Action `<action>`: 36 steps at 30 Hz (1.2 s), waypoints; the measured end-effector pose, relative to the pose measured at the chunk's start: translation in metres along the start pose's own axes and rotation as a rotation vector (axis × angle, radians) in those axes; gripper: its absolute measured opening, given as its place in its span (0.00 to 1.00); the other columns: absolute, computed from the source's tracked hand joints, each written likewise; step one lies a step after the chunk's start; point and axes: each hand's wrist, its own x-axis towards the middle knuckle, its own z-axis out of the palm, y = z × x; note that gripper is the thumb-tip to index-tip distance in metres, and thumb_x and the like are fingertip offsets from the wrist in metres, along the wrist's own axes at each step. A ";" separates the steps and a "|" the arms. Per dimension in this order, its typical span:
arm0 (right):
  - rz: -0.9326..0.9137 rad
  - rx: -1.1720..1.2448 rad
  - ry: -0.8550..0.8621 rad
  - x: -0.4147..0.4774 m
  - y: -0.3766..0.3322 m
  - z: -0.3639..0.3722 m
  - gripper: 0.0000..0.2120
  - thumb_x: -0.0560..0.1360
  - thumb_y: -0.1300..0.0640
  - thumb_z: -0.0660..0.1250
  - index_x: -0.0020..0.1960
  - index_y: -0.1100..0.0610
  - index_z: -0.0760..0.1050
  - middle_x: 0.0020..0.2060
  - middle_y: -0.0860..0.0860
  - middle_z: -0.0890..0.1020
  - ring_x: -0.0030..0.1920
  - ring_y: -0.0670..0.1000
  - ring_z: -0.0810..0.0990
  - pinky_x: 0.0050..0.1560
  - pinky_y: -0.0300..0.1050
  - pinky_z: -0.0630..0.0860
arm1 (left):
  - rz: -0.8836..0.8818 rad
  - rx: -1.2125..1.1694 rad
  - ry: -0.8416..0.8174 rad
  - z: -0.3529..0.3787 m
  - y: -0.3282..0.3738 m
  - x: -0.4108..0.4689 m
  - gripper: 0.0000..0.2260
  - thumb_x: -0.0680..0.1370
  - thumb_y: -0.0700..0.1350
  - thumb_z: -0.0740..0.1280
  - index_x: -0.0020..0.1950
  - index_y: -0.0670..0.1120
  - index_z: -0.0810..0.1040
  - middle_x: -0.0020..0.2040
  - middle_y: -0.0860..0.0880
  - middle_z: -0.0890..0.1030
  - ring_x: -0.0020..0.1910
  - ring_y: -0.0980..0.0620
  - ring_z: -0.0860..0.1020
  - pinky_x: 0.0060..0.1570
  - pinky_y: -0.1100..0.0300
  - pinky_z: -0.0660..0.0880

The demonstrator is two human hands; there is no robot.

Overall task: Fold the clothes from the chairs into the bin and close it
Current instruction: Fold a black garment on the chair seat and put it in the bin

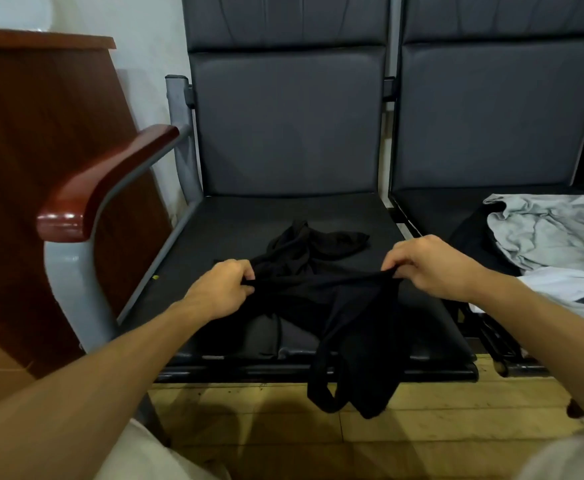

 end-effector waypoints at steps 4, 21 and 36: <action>-0.001 -0.173 -0.178 -0.003 0.003 0.011 0.20 0.74 0.69 0.61 0.40 0.46 0.81 0.45 0.41 0.77 0.50 0.44 0.78 0.57 0.44 0.75 | -0.006 0.122 0.022 -0.001 -0.007 -0.004 0.10 0.76 0.39 0.68 0.55 0.50 0.74 0.53 0.51 0.69 0.54 0.48 0.74 0.57 0.53 0.72; 0.036 0.012 -0.526 0.005 -0.027 0.037 0.27 0.75 0.53 0.71 0.71 0.45 0.66 0.66 0.39 0.67 0.65 0.42 0.66 0.69 0.42 0.64 | 0.291 0.020 -0.266 0.014 0.001 -0.009 0.14 0.76 0.48 0.71 0.60 0.53 0.75 0.57 0.56 0.71 0.58 0.57 0.69 0.60 0.62 0.67; 0.374 0.967 0.294 0.030 -0.028 0.029 0.11 0.83 0.63 0.54 0.49 0.53 0.72 0.43 0.53 0.79 0.40 0.49 0.77 0.37 0.44 0.75 | -0.096 -0.941 0.167 -0.016 0.007 -0.013 0.08 0.82 0.38 0.59 0.49 0.45 0.76 0.45 0.45 0.82 0.46 0.49 0.80 0.51 0.55 0.76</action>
